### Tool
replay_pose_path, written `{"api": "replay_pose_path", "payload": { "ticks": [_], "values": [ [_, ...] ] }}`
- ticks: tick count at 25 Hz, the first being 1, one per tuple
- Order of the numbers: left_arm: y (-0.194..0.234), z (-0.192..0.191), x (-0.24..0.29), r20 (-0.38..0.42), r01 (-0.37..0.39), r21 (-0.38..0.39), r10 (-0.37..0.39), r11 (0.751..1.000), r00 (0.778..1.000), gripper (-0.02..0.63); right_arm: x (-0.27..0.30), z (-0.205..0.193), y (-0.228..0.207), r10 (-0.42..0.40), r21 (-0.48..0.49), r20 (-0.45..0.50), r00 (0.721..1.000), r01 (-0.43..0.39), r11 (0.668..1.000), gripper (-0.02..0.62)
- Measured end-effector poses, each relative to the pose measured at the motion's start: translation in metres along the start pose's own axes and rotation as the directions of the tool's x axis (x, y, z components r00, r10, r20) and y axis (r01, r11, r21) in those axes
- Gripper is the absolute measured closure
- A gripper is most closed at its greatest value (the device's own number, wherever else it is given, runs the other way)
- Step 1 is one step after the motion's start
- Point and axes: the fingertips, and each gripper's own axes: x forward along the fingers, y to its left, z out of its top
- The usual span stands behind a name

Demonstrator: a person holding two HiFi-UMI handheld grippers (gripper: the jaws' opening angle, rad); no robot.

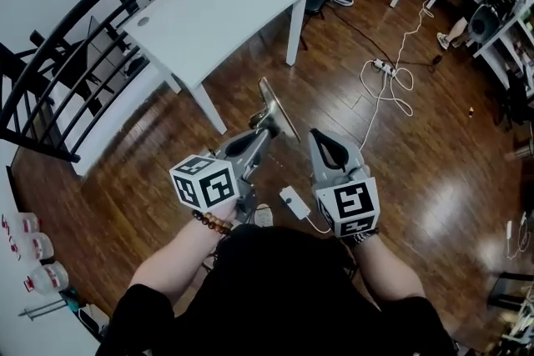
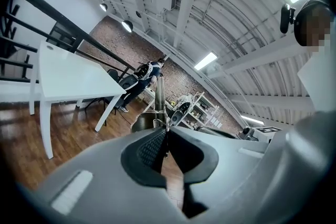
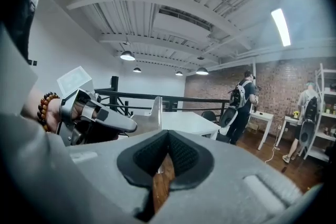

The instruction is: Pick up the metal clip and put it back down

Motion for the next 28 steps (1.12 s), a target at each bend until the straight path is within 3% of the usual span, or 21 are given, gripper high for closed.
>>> {"api": "replay_pose_path", "payload": {
  "ticks": [13, 22, 28],
  "values": [
    [0.053, 0.057, 0.001, 0.114, -0.073, -0.026, 0.075, 0.997, 0.991, 0.583, 0.082, 0.039, 0.017, 0.141, -0.071, 0.038, 0.989, -0.138, 0.988, 0.603],
    [0.084, 0.078, 0.051, 0.155, -0.172, -0.065, 0.18, 0.983, 0.971, 0.583, 0.136, 0.041, -0.03, 0.248, -0.073, 0.063, 0.967, -0.244, 0.967, 0.603],
    [0.098, 0.099, 0.111, 0.184, -0.253, -0.11, 0.27, 0.961, 0.945, 0.583, 0.178, 0.04, -0.089, 0.346, -0.067, 0.063, 0.936, -0.342, 0.937, 0.603]
  ]
}}
